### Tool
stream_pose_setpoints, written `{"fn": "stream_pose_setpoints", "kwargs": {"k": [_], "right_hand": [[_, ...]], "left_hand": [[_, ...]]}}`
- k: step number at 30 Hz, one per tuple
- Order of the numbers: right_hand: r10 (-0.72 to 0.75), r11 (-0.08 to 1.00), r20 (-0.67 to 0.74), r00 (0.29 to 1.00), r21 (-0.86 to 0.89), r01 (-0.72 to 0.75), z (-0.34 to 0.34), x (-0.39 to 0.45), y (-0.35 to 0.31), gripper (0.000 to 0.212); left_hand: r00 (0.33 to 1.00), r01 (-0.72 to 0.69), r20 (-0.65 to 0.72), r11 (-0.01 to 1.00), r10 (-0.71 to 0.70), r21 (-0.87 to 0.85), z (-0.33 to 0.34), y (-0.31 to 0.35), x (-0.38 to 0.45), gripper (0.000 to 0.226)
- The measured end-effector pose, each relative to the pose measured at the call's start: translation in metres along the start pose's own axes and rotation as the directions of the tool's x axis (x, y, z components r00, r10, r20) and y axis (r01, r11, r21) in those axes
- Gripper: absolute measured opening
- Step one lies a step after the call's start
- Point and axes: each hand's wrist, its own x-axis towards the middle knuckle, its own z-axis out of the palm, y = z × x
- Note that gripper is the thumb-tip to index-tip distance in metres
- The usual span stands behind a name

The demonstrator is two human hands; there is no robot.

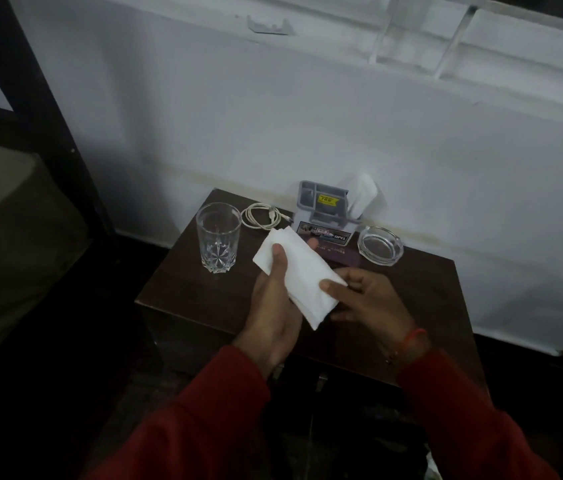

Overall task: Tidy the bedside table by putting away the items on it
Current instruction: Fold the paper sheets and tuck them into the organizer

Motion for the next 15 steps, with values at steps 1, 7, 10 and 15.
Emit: {"fn": "stream_pose_setpoints", "kwargs": {"k": [1,7,10,15], "right_hand": [[-0.002,0.997,-0.042,0.999,0.083,0.005,-0.002,0.0,0.002,0.009],[0.015,0.946,-0.131,0.991,0.324,0.029,-0.008,0.001,0.009,0.013],[0.026,0.922,-0.124,0.992,0.386,0.024,-0.008,0.002,0.007,0.014],[0.045,0.882,-0.156,0.987,0.469,0.033,-0.004,0.004,0.006,0.019]], "left_hand": [[1.0,0.008,0.016,1.0,-0.008,-0.006,0.002,0.0,-0.002,0.053],[0.998,-0.02,0.06,1.0,0.019,0.011,0.006,-0.005,0.002,0.039],[0.998,-0.014,0.062,1.0,0.014,0.002,0.003,-0.007,0.006,0.039],[0.995,-0.041,0.096,0.999,0.04,0.007,0.0,-0.008,0.008,0.03]]}}
